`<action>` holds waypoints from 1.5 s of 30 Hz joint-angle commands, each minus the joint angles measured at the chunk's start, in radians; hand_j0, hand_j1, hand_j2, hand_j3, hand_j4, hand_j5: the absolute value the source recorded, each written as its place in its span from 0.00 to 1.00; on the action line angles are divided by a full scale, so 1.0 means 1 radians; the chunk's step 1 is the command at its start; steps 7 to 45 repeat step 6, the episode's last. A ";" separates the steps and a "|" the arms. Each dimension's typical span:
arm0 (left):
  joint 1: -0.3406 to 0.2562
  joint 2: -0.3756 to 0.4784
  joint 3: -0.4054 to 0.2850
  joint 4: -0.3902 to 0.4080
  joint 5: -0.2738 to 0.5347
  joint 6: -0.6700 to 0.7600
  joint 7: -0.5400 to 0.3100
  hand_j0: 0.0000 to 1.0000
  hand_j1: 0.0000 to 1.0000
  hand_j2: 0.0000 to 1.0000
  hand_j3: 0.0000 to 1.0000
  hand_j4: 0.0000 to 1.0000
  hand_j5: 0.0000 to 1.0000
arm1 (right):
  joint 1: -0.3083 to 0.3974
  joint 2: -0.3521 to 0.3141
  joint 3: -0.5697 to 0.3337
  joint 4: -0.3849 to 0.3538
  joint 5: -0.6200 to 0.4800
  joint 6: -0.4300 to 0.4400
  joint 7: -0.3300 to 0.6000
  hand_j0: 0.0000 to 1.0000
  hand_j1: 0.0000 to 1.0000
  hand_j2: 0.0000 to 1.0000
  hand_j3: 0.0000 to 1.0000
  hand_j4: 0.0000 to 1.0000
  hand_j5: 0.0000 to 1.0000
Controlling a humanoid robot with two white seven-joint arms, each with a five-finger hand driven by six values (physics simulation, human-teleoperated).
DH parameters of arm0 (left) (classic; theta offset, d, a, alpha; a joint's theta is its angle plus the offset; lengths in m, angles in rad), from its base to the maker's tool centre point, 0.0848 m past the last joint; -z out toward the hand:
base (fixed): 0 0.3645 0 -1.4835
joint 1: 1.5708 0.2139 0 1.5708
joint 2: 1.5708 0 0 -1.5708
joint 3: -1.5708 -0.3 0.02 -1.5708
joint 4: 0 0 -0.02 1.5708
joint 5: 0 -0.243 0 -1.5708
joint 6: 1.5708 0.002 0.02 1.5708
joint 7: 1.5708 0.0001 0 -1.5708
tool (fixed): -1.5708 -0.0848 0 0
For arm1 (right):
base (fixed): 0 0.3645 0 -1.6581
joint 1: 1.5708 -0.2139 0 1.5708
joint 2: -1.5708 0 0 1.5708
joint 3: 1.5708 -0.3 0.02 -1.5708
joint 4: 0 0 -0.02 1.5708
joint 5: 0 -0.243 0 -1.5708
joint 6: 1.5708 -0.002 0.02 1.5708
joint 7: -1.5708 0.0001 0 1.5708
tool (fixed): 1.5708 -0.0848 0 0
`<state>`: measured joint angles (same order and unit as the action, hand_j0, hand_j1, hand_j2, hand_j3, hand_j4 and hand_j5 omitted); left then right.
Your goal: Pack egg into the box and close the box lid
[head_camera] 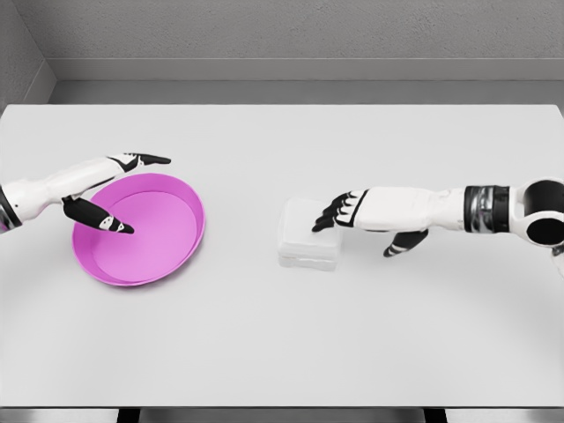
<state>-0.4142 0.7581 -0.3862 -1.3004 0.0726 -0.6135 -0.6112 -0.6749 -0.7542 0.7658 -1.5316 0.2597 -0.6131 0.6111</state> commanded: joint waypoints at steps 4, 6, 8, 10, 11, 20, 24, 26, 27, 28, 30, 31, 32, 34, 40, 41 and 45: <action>0.000 0.001 0.006 -0.007 0.012 0.003 0.000 1.00 1.00 1.00 1.00 1.00 1.00 | 0.005 -0.065 -0.148 0.024 0.018 0.002 0.000 1.00 1.00 1.00 1.00 1.00 1.00; 0.002 0.001 0.006 -0.007 0.012 0.003 0.000 1.00 1.00 1.00 1.00 1.00 1.00 | 0.017 -0.105 -0.194 0.025 0.016 0.002 0.000 1.00 1.00 1.00 1.00 1.00 1.00; 0.002 0.001 0.006 -0.007 0.012 0.003 0.000 1.00 1.00 1.00 1.00 1.00 1.00 | 0.017 -0.105 -0.194 0.025 0.016 0.002 0.000 1.00 1.00 1.00 1.00 1.00 1.00; 0.002 0.001 0.006 -0.007 0.012 0.003 0.000 1.00 1.00 1.00 1.00 1.00 1.00 | 0.017 -0.105 -0.194 0.025 0.016 0.002 0.000 1.00 1.00 1.00 1.00 1.00 1.00; 0.002 0.001 0.006 -0.007 0.012 0.003 0.000 1.00 1.00 1.00 1.00 1.00 1.00 | 0.017 -0.105 -0.194 0.025 0.016 0.002 0.000 1.00 1.00 1.00 1.00 1.00 1.00; 0.002 0.001 0.006 -0.007 0.012 0.003 0.000 1.00 1.00 1.00 1.00 1.00 1.00 | 0.017 -0.105 -0.194 0.025 0.016 0.002 0.000 1.00 1.00 1.00 1.00 1.00 1.00; 0.002 0.001 0.006 -0.007 0.012 0.003 0.000 1.00 1.00 1.00 1.00 1.00 1.00 | 0.017 -0.105 -0.194 0.025 0.016 0.002 0.000 1.00 1.00 1.00 1.00 1.00 1.00; 0.002 0.001 0.006 -0.007 0.012 0.003 0.000 1.00 1.00 1.00 1.00 1.00 1.00 | 0.017 -0.105 -0.194 0.025 0.016 0.002 0.000 1.00 1.00 1.00 1.00 1.00 1.00; 0.002 0.001 0.006 -0.007 0.012 0.003 0.000 1.00 1.00 1.00 1.00 1.00 1.00 | 0.017 -0.105 -0.194 0.025 0.016 0.002 0.000 1.00 1.00 1.00 1.00 1.00 1.00; 0.002 0.001 0.006 -0.007 0.012 0.003 0.000 1.00 1.00 1.00 1.00 1.00 1.00 | 0.017 -0.105 -0.194 0.025 0.016 0.002 0.000 1.00 1.00 1.00 1.00 1.00 1.00; 0.002 0.001 0.006 -0.007 0.012 0.003 0.000 1.00 1.00 1.00 1.00 1.00 1.00 | 0.017 -0.105 -0.194 0.025 0.016 0.002 0.000 1.00 1.00 1.00 1.00 1.00 1.00; 0.002 0.001 0.006 -0.007 0.012 0.003 0.000 1.00 1.00 1.00 1.00 1.00 1.00 | 0.017 -0.105 -0.194 0.025 0.016 0.002 0.000 1.00 1.00 1.00 1.00 1.00 1.00; 0.002 0.001 0.006 -0.007 0.012 0.003 0.000 1.00 1.00 1.00 1.00 1.00 1.00 | 0.017 -0.105 -0.194 0.025 0.016 0.002 0.000 1.00 1.00 1.00 1.00 1.00 1.00; 0.002 0.001 0.006 -0.007 0.012 0.003 0.000 1.00 1.00 1.00 1.00 1.00 1.00 | 0.017 -0.105 -0.194 0.025 0.016 0.002 0.000 1.00 1.00 1.00 1.00 1.00 1.00; 0.002 0.001 0.006 -0.007 0.012 0.003 0.000 1.00 1.00 1.00 1.00 1.00 1.00 | 0.017 -0.105 -0.194 0.025 0.016 0.002 0.000 1.00 1.00 1.00 1.00 1.00 1.00; 0.002 0.001 0.006 -0.007 0.012 0.003 0.000 1.00 1.00 1.00 1.00 1.00 1.00 | 0.017 -0.105 -0.194 0.025 0.016 0.002 0.000 1.00 1.00 1.00 1.00 1.00 1.00; 0.002 0.001 0.006 -0.007 0.012 0.003 0.000 1.00 1.00 1.00 1.00 1.00 1.00 | 0.017 -0.105 -0.194 0.025 0.016 0.002 0.000 1.00 1.00 1.00 1.00 1.00 1.00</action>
